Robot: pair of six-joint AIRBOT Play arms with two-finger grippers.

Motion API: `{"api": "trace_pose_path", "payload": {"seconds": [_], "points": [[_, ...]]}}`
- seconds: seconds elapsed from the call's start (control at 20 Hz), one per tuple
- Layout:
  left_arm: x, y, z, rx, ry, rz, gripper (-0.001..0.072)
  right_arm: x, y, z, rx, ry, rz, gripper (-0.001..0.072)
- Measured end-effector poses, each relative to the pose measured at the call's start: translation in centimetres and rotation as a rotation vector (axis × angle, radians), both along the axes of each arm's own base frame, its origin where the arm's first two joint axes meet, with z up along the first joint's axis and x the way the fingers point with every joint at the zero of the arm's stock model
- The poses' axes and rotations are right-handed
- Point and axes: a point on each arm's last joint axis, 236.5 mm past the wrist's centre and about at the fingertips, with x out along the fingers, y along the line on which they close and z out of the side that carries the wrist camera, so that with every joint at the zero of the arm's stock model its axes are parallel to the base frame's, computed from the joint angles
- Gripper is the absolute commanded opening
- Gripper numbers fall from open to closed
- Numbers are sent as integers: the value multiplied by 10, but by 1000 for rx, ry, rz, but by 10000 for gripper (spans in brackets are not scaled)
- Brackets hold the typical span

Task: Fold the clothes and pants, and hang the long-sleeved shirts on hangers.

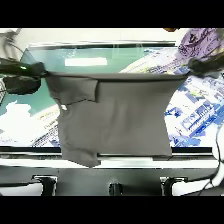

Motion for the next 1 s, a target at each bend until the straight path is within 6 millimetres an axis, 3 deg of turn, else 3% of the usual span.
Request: {"api": "trace_pose_path", "payload": {"seconds": [0.1,0.2,0.4,1.0], "points": [[26,-3,-41,-2,16,6,16,21,-4,-48,23,44,-15,33],[47,-4,-70,-2,12,16,16,36,-6,-80,41,54,-35,33],[61,-2,-95,4,19,19,17,46,-6,-104,61,63,-48,33],[-17,-3,-146,19,389,-113,17,-40,14,-142,136,466,-21,33]]}}
